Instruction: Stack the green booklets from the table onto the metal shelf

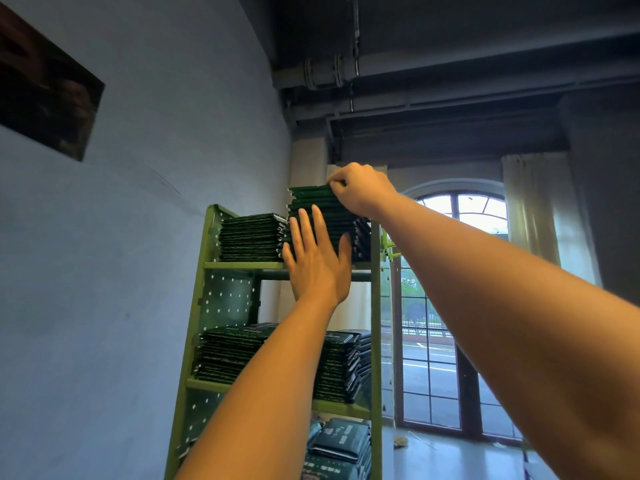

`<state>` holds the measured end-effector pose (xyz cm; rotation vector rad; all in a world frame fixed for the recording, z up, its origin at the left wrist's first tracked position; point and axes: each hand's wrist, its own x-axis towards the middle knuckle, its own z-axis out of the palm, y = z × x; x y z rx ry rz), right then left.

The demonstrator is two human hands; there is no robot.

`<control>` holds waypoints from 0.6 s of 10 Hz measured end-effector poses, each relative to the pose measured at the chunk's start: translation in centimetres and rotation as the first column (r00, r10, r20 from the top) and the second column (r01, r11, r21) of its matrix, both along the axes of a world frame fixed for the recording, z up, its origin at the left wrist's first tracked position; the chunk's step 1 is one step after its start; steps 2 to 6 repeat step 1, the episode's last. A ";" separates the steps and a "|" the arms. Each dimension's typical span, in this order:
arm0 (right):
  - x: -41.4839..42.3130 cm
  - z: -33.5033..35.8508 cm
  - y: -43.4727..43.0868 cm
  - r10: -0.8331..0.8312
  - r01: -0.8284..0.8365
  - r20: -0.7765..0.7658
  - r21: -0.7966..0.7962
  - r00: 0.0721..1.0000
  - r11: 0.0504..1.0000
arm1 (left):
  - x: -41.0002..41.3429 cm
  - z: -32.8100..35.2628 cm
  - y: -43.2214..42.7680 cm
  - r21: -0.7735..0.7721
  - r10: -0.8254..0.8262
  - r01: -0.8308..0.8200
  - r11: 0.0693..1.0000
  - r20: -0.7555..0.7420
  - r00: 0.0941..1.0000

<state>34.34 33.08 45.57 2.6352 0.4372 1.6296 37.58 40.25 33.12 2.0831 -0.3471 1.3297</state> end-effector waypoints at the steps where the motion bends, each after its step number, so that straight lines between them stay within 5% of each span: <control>1: 0.2 -0.1 -0.2 -0.018 0.018 -0.007 0.015 1.000 1.000 | 0.1 0.0 0.2 0.020 0.011 -0.011 1.000 0.017 1.000; 6: 0.2 -0.1 -0.2 -0.018 0.018 -0.007 0.015 1.000 1.000 | 0.1 0.0 0.2 0.020 0.011 -0.011 1.000 0.017 1.000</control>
